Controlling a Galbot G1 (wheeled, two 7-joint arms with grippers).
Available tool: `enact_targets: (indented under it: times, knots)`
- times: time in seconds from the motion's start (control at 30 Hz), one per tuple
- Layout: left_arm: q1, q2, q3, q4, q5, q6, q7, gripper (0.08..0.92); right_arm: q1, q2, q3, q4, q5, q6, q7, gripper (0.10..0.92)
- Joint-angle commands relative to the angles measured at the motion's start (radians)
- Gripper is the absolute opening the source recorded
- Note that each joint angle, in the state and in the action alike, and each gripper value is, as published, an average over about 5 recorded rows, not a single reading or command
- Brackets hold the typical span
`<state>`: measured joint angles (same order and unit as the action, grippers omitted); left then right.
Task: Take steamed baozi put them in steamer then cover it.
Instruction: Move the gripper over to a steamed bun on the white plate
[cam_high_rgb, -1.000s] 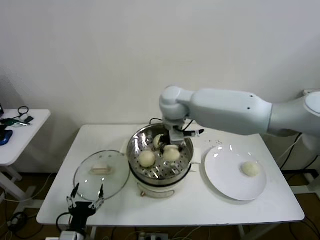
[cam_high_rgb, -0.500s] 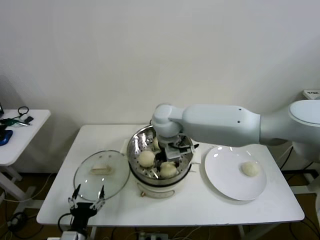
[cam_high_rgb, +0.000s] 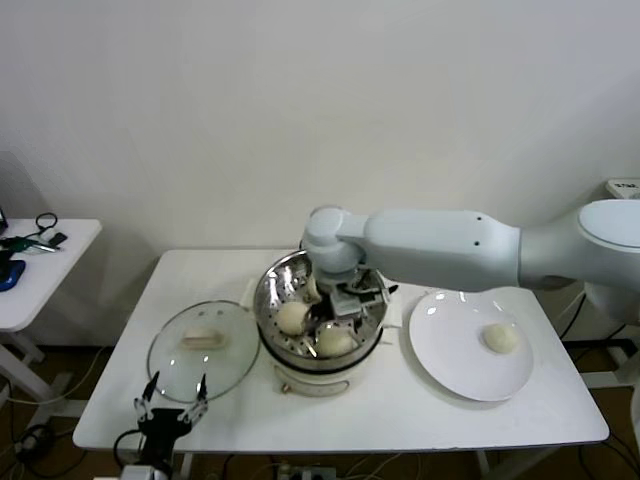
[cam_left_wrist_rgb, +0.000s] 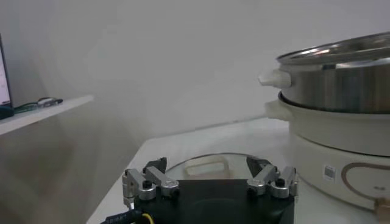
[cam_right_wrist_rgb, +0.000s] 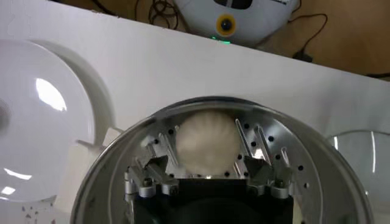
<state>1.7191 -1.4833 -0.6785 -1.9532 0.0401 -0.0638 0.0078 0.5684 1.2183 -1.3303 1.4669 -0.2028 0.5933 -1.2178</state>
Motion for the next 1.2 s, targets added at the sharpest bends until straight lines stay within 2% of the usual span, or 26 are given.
enact_targets:
  times: [0.03,0.2,0.37,0.5,0.67,0.77,0.93,1.2]
  knots:
    - [0.003,0.002,-0.001,-0.001,0.001,-0.002,0.0,0.823,0.103,-0.082,0.008,-0.045,0.071,-0.003,0.007,0.823]
    - [0.007,0.003,0.001,-0.004,0.003,-0.005,0.001,0.823,0.211,-0.19,-0.067,-0.109,0.194,-0.089,0.023,0.823]
    - [0.005,0.001,0.003,-0.004,0.009,-0.004,0.0,0.823,0.297,-0.322,-0.193,-0.09,0.327,-0.322,0.116,0.823]
    - [0.004,-0.005,0.003,-0.01,0.041,0.001,-0.003,0.823,0.29,-0.45,-0.231,-0.048,0.372,-0.516,0.16,0.823]
    - [0.003,-0.012,0.004,-0.041,0.071,0.005,0.0,0.823,0.19,-0.606,-0.176,-0.021,0.349,-0.647,0.165,0.823]
    - [-0.001,-0.014,0.005,-0.049,0.07,0.005,0.002,0.823,0.081,-0.669,-0.108,-0.046,0.348,-0.7,0.146,0.823]
    - [0.005,-0.017,0.009,-0.058,0.068,-0.002,0.004,0.823,-0.126,-0.713,0.06,-0.182,0.39,-0.728,0.087,0.823]
    - [0.016,-0.024,0.007,-0.068,0.066,-0.001,0.002,0.823,-0.375,-0.729,0.29,-0.283,0.247,-0.661,0.056,0.823]
